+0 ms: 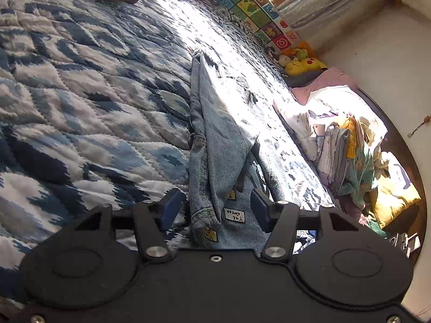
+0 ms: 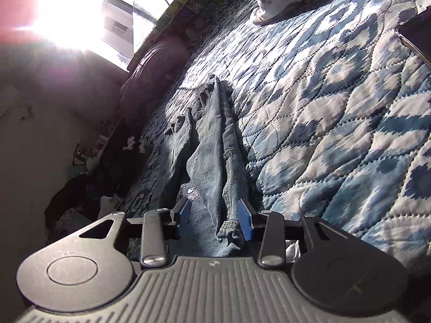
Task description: Fold clothes
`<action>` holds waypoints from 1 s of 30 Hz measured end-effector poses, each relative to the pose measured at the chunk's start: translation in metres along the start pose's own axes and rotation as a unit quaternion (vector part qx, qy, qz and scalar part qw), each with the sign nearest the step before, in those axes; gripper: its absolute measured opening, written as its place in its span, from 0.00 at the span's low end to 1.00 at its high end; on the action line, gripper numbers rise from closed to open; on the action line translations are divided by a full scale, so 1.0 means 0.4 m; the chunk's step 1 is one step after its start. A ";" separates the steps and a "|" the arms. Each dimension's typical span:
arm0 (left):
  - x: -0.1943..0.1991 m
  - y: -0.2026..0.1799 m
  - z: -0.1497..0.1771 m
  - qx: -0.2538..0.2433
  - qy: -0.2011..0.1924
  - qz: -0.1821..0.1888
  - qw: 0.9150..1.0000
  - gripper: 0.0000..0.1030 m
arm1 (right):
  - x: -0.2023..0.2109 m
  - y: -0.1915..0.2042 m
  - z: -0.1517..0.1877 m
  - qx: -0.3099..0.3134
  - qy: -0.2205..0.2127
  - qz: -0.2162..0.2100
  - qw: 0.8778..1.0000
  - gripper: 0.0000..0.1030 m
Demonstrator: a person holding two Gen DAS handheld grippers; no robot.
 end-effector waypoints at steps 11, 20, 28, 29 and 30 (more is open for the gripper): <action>-0.020 -0.136 0.109 -0.495 -0.004 -0.112 0.862 0.65 | 0.058 0.213 0.052 0.499 0.014 0.141 0.855 0.50; -0.057 -0.120 0.186 -0.679 0.032 -0.151 0.718 0.65 | 0.016 0.191 0.208 0.682 0.105 0.184 0.700 0.50; -0.089 -0.111 0.235 -0.792 0.015 -0.140 0.594 0.66 | -0.039 0.150 0.283 0.758 0.109 0.178 0.618 0.50; -0.093 -0.112 0.237 -0.799 0.008 -0.138 0.585 0.66 | -0.043 0.153 0.291 0.766 0.100 0.172 0.611 0.50; -0.099 -0.114 0.239 -0.807 -0.001 -0.136 0.574 0.66 | -0.048 0.157 0.295 0.771 0.093 0.166 0.608 0.49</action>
Point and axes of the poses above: each gripper's, at about its wrist camera, not at the fingertips, and x roughly against the way its jaws point, y to its left, z to its underside, the point moved 1 cm from there along -x, roughly the way its jaws point, and after that the axes turned 1 degree about -z, right-handed, at the moved point
